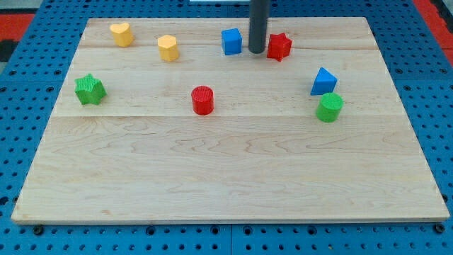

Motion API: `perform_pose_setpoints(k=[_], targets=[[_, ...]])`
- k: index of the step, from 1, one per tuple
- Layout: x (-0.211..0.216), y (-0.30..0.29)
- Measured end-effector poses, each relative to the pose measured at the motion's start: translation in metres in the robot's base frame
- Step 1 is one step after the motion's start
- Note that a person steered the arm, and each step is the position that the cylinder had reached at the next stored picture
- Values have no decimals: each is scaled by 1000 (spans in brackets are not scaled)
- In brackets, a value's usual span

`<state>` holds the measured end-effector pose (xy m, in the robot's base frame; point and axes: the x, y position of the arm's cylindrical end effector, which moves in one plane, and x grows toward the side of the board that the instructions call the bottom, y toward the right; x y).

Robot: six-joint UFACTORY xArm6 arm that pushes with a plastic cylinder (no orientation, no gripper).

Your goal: Place the arm to the left of the green circle

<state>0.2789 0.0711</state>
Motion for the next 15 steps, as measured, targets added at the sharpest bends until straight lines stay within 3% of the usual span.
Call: perform_pose_setpoints(k=[1, 4, 6, 8, 13, 15], targets=[[0, 39], [28, -29], [30, -41], [38, 3], [44, 2], [105, -36]])
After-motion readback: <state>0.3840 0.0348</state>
